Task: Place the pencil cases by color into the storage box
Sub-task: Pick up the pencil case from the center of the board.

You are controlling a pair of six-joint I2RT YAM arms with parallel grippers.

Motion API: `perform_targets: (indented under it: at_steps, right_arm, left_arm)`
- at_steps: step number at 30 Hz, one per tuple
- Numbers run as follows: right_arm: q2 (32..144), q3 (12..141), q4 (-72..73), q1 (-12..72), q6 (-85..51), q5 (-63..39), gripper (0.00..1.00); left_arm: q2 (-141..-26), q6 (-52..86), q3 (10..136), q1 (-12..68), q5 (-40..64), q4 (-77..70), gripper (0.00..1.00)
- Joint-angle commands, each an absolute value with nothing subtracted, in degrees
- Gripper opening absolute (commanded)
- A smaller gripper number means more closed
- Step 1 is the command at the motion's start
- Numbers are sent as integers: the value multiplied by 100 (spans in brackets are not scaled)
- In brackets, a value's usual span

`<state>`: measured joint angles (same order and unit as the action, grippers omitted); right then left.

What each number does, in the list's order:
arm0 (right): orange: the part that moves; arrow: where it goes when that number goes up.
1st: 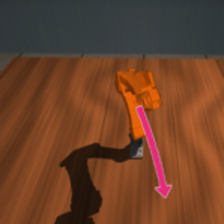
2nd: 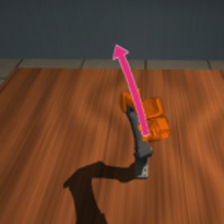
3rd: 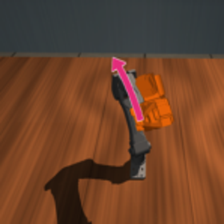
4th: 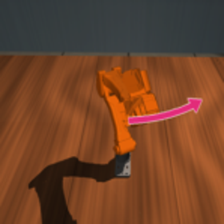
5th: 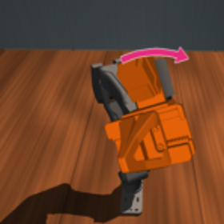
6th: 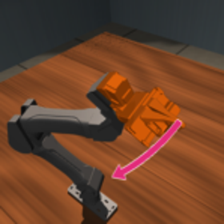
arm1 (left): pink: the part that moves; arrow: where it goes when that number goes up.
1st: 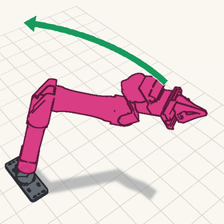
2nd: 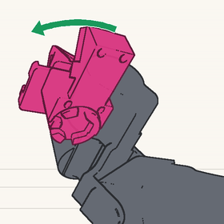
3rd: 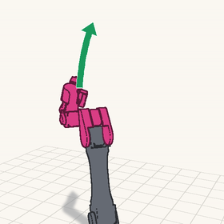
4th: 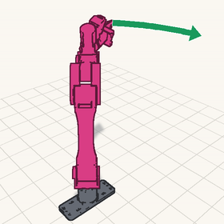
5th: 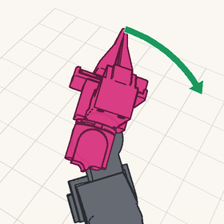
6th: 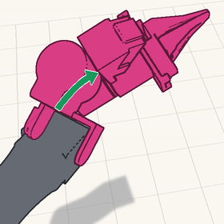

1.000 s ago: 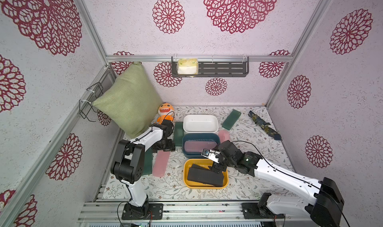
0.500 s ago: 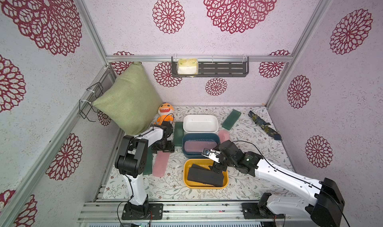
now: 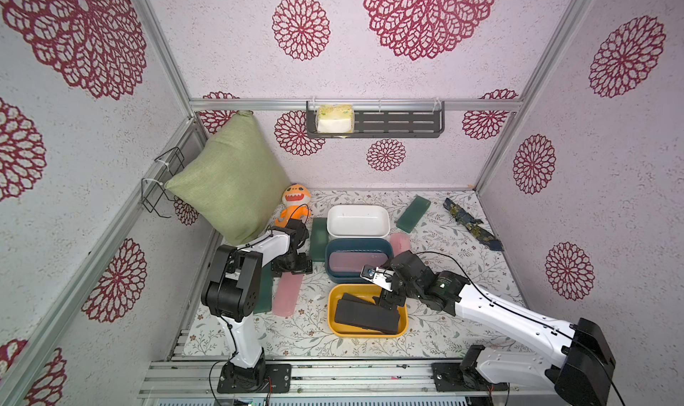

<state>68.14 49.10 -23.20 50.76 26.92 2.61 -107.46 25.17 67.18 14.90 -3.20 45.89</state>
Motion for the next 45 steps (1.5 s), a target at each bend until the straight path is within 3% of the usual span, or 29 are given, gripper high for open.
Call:
perform_targets:
  at_steps: [1,15,32,45]
  right_arm:
    - [6776,4957,-2321,5045,2575,211,99]
    - [6711,4926,-2272,5036,2515,312,99]
    - [6628,4881,-2234,4966,2462,490,99]
    - [6301,4854,-2162,4815,2182,853,99]
  left_arm:
    - [-10925,2569,6453,1613,-245,4625,92]
    - [-10786,2663,6538,1622,-625,4758,76]
    - [-9636,2294,7075,1843,-1160,5256,75]
    - [-9690,1315,8624,2466,-1776,5887,75]
